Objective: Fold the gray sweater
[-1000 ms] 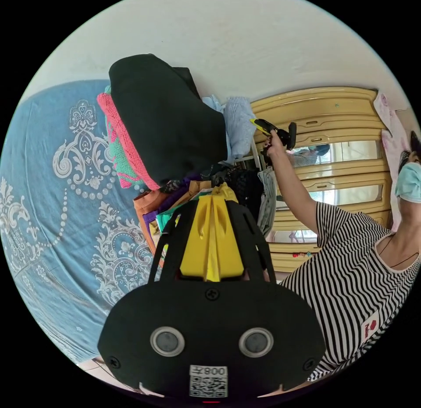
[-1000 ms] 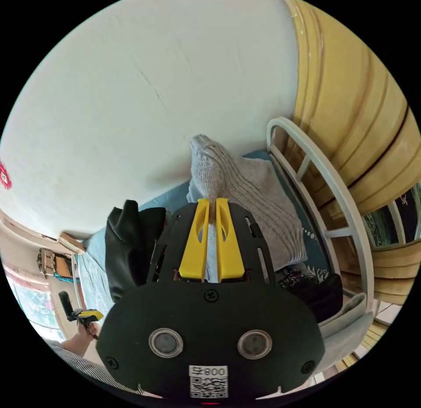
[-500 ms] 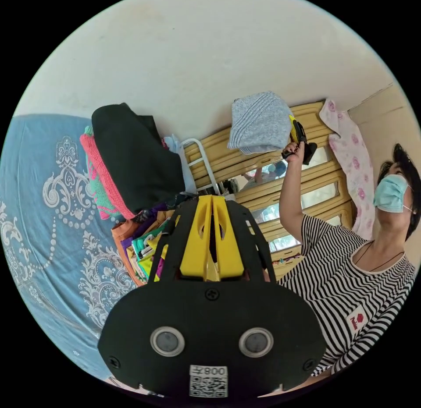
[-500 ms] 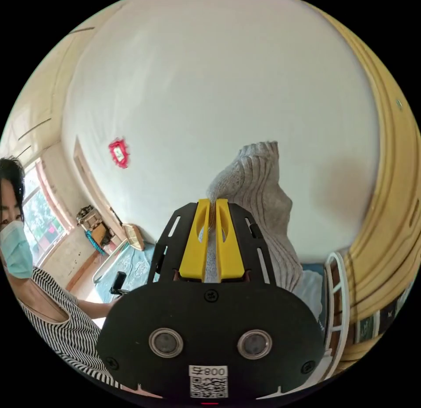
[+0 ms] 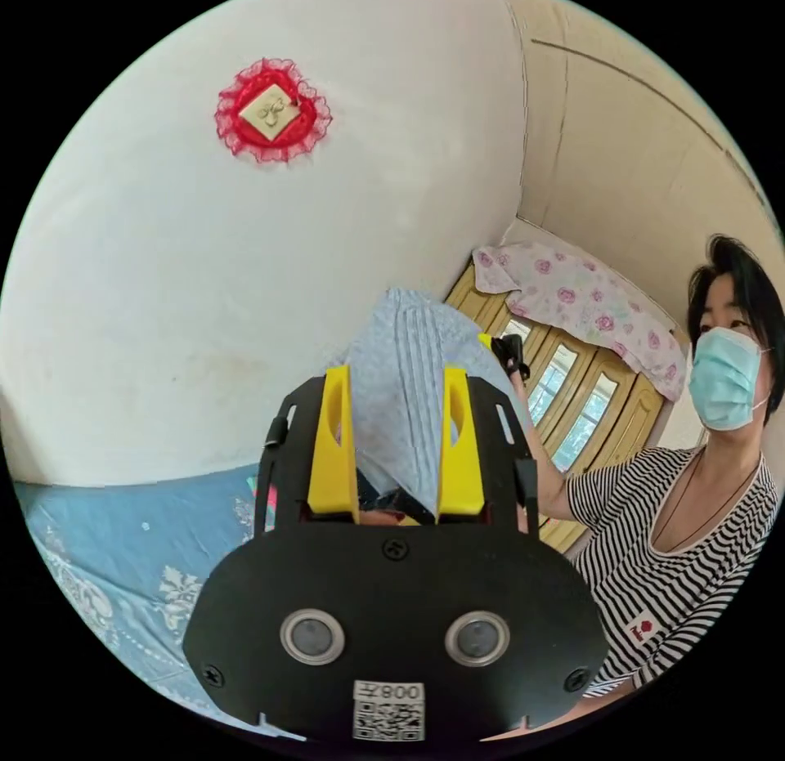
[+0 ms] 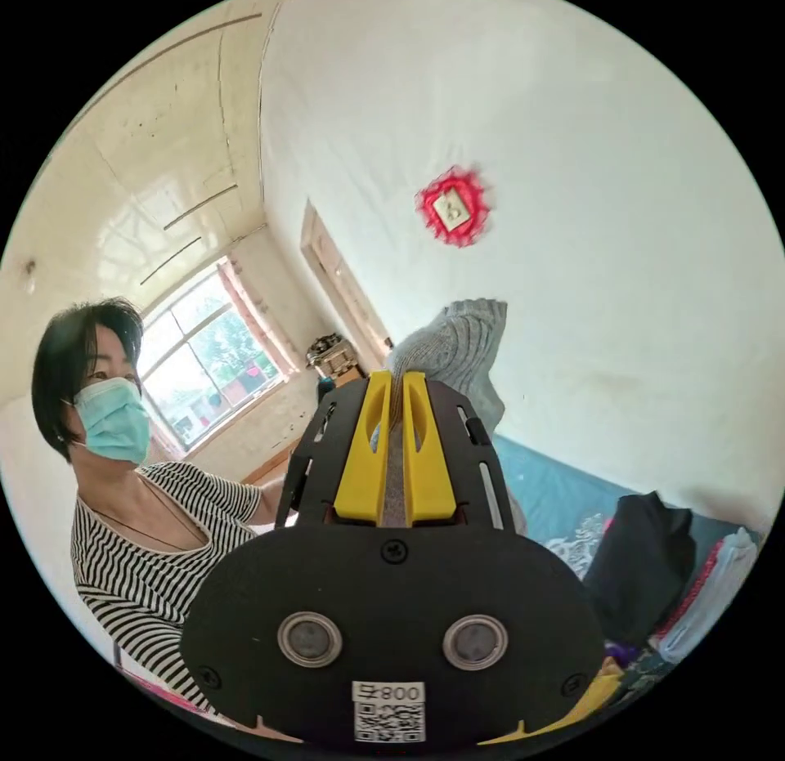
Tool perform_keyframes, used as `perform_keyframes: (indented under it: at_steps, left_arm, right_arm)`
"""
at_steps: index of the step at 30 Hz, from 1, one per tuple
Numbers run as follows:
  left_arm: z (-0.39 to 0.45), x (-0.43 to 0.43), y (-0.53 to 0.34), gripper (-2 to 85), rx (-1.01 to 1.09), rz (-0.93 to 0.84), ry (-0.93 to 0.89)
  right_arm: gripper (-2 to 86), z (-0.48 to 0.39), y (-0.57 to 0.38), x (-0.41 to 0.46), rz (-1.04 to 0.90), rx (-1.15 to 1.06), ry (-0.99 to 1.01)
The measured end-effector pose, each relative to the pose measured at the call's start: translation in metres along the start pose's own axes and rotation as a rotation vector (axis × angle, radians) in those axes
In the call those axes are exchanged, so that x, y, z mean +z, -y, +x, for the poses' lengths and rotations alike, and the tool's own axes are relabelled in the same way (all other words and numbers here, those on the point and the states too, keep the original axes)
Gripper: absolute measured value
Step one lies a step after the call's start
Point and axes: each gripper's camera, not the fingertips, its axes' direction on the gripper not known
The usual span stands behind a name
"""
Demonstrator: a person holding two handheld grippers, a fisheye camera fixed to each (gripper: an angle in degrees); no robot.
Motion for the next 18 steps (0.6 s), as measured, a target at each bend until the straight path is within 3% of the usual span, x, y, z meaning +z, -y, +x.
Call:
perform_keyframes:
  at_steps: [5, 8, 13, 18]
  left_arm:
    - [-0.033, -0.115, -0.04, 13.4, -0.109, -0.181, 0.032]
    - [-0.053, -0.184, -0.083, 12.1, -0.219, -0.113, 0.01]
    - [-0.068, -0.283, -0.133, 13.0, -0.311, 0.088, 0.131]
    - [-0.079, -0.311, -0.152, 13.7, -0.313, 0.057, 0.175]
  right_arm:
    - [1.6, -0.031, 0.041, 0.166, -0.16, 0.099, 0.23]
    - [1.6, -0.047, 0.069, 0.235, -0.244, 0.138, 0.306]
    - [1.5, -0.074, 0.135, 0.293, -0.338, 0.134, 0.359]
    - [1.5, -0.1, 0.209, 0.312, -0.374, 0.097, 0.428]
